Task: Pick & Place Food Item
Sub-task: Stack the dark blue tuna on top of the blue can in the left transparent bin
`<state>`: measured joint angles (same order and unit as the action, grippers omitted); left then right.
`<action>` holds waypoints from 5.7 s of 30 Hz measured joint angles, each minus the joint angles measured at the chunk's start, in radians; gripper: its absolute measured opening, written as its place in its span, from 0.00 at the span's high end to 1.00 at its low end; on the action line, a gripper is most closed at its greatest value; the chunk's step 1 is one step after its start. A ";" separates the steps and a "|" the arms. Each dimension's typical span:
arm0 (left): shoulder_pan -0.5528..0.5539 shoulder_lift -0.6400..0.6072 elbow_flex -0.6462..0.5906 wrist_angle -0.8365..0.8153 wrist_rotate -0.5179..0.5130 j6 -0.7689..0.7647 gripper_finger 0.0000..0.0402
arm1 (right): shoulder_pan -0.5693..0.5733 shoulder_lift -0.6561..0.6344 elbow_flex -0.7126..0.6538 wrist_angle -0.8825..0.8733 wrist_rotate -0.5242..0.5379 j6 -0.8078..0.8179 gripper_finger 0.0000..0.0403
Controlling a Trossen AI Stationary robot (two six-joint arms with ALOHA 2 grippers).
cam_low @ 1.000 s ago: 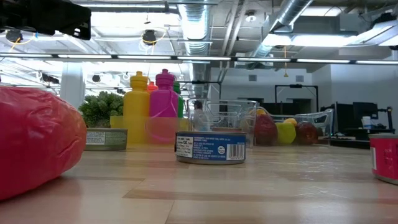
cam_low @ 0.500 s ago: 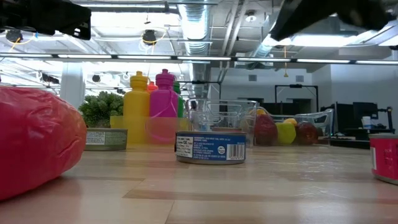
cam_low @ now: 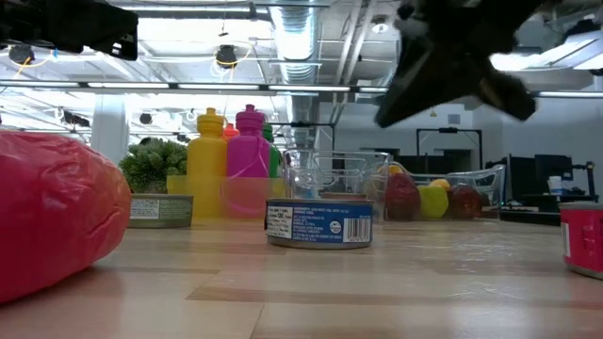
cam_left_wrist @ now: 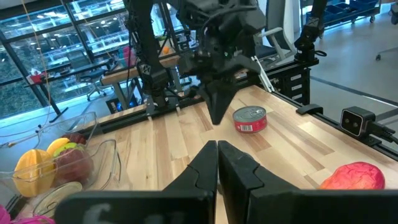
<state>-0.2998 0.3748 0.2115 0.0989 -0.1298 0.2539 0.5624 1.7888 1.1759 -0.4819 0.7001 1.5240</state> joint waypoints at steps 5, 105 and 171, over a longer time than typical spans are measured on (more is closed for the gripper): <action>0.000 0.000 0.000 0.000 0.000 0.000 0.99 | -0.037 0.001 -0.067 0.149 -0.025 -0.104 1.00; -0.001 0.692 0.000 0.582 0.026 -0.262 0.99 | -0.080 0.096 -0.120 0.350 -0.079 -0.145 1.00; -0.001 0.692 0.000 0.582 0.026 -0.262 0.99 | -0.081 0.102 -0.123 0.191 -0.209 -0.005 1.00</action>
<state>-0.3007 1.0668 0.2111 0.6807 -0.1036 -0.0082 0.4816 1.8904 1.0531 -0.2913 0.4910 1.5192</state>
